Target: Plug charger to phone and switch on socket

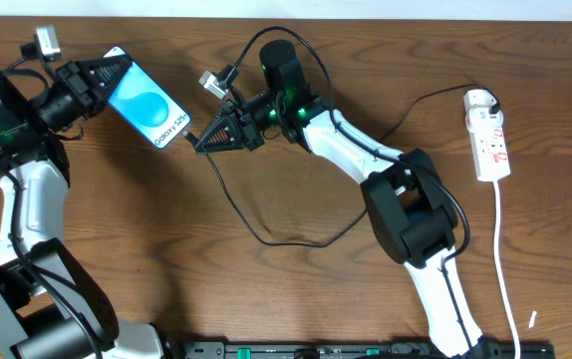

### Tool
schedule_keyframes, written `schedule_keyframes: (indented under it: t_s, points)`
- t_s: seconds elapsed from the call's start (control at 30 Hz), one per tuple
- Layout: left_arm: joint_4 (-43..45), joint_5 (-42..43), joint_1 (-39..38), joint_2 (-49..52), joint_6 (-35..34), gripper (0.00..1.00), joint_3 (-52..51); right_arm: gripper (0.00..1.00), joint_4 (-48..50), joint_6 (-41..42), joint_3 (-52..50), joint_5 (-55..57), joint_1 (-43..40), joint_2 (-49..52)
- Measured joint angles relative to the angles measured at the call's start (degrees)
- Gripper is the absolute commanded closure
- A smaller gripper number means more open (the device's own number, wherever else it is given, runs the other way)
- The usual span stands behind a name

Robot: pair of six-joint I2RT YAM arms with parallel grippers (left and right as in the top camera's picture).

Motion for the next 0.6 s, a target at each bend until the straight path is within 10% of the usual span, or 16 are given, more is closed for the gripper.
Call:
schedule_keyframes:
  t_s: [0.6]
  points:
    - [-4.3,-4.6,0.0,0.0,-0.2,0.92,0.0,0.99,-2.7,0.8,0.0,0.1,0.0,0.0]
